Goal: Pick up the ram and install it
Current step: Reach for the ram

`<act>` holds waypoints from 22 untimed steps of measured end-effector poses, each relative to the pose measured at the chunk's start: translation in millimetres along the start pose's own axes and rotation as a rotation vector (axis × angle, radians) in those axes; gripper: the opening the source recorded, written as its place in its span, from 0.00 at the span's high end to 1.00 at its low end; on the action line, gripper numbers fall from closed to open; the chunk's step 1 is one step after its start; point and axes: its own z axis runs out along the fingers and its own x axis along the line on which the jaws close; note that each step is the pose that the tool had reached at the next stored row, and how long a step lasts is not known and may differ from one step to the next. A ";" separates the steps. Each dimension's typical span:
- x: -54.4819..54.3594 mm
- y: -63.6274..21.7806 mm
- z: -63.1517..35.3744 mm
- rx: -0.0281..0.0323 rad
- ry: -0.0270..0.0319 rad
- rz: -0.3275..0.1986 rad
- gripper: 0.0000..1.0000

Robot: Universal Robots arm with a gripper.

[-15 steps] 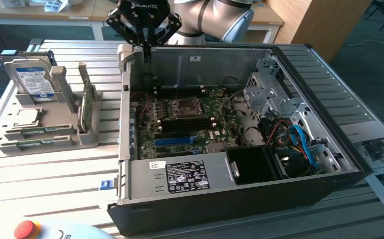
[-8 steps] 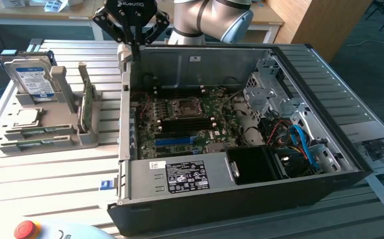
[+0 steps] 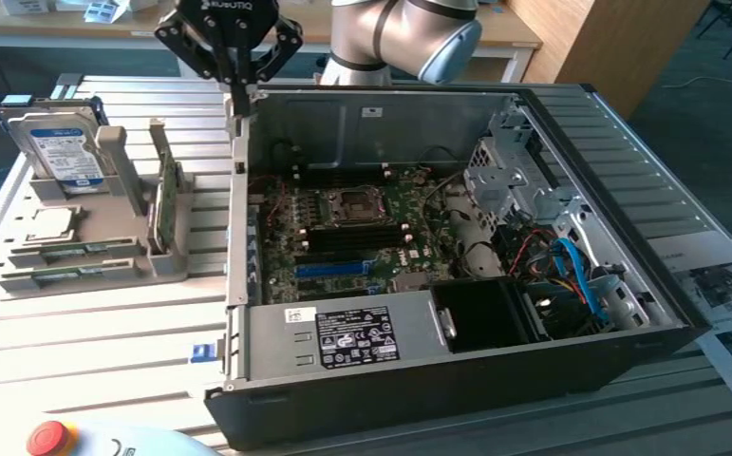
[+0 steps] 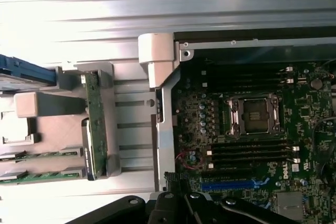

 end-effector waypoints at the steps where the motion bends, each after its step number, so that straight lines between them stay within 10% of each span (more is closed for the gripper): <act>1: 2.6 0.2 0.0 0.0001 0.0007 0.000 0.90; 22: 64.9 6.0 0.4 0.0019 0.0254 0.001 0.90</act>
